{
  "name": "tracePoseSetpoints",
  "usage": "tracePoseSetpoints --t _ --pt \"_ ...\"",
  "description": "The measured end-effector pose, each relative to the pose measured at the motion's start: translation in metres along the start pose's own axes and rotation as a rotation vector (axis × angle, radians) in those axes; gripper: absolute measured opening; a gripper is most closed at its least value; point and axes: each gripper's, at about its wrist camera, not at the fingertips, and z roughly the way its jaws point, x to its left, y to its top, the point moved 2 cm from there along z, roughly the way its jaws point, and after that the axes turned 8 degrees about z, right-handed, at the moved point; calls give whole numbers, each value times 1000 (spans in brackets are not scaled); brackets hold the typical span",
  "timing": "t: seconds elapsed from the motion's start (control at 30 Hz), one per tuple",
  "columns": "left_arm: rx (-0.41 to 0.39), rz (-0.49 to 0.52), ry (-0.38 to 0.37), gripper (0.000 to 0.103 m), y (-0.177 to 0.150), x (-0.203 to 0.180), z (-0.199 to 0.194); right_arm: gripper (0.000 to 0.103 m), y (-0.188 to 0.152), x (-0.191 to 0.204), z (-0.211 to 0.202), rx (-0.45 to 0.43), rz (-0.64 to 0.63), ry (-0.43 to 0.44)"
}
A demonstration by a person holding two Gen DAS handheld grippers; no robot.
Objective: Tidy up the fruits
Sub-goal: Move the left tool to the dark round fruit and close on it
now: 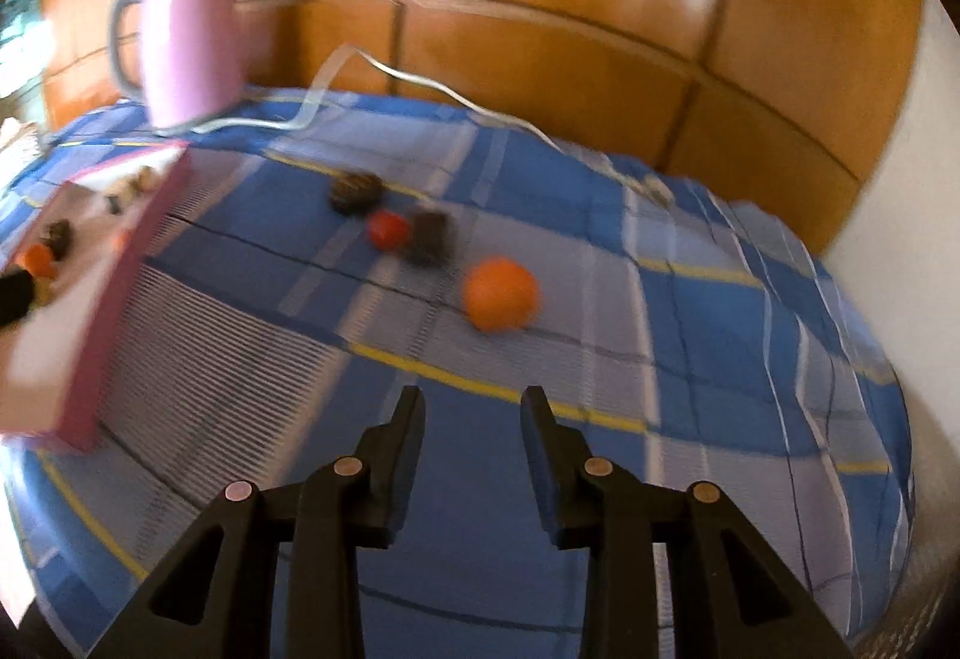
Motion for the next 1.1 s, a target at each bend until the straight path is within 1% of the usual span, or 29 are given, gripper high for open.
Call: tracePoseSetpoints --t 0.17,0.37,0.4,0.43,0.5,0.6,0.67,0.77,0.87,0.93,1.0,1.1 --pt "-3 -2 -39 97 20 -7 15 33 -15 -48 17 63 102 -80" --pt "24 -11 -94 90 41 -15 43 33 -22 -78 25 91 163 -127" --pt "34 -16 -103 84 43 -15 47 33 -22 -80 25 89 169 -130" --pt "48 -23 -117 81 46 -16 53 33 -22 -81 24 88 171 -131" --pt "81 -40 -155 68 51 -20 67 33 -22 -82 23 85 173 -129" --pt "112 -42 -174 61 60 -26 85 33 -21 -81 25 81 169 -126" --pt "121 -40 -181 60 67 -30 96 33 -21 -82 25 78 169 -123" --pt "134 -28 -170 61 79 -37 112 33 -20 -83 27 74 167 -122" --pt "157 -24 -164 63 91 -44 132 33 -19 -84 28 72 173 -117" --pt "171 -19 -152 66 98 -48 145 33 -18 -85 27 68 175 -113" --pt "175 -10 -152 77 104 -52 156 33 -17 -86 27 64 179 -106" --pt "192 4 -144 78 113 -58 171 33 -16 -87 27 59 180 -100"
